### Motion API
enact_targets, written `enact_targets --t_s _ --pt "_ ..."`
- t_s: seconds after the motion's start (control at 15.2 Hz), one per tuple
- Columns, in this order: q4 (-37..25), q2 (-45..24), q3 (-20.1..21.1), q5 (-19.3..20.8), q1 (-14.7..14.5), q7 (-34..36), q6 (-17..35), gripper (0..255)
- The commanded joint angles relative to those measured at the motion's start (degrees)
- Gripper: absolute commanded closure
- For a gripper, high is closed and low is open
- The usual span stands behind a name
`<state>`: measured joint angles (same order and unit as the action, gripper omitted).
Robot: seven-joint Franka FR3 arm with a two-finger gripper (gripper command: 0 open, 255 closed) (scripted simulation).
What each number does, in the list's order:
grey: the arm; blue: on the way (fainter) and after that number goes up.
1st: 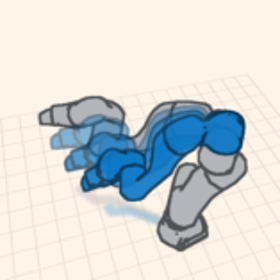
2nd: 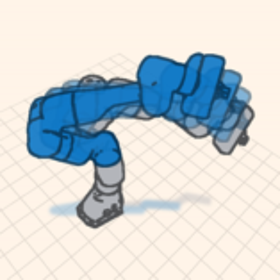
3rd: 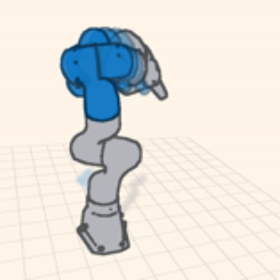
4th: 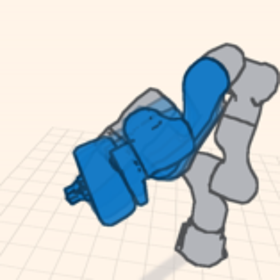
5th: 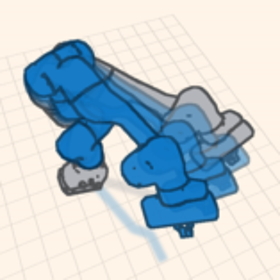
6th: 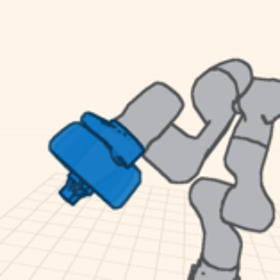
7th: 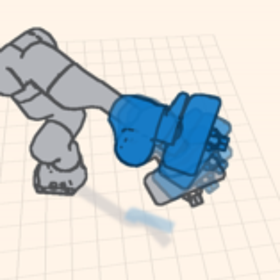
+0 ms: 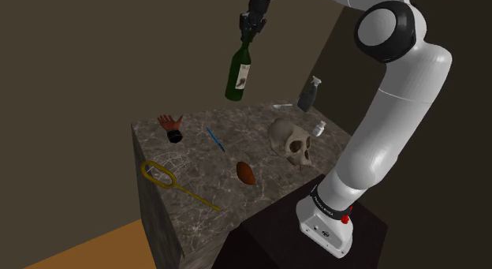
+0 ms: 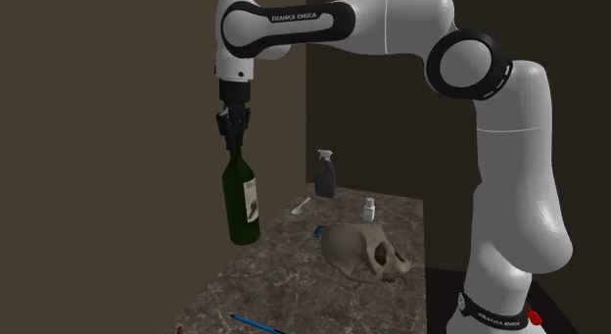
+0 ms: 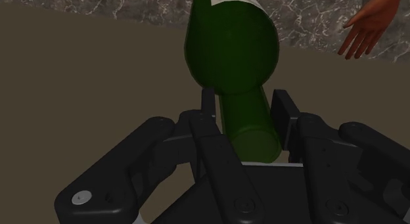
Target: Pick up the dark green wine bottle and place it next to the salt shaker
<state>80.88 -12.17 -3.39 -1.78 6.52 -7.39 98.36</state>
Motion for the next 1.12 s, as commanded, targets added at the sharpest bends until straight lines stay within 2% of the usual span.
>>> enact_targets --t_s 0.0,0.33,0.66,1.06 --pt "-2.0 -0.3 0.0 0.0 0.0 0.0 -1.7 255" --pt "-6.6 -1.3 0.0 -0.1 0.1 0.1 -5.3 255" --pt "5.8 8.0 -1.9 -0.1 2.6 -4.5 -2.3 255" --pt "16.4 17.0 -4.8 0.5 5.6 -10.4 -0.7 255"
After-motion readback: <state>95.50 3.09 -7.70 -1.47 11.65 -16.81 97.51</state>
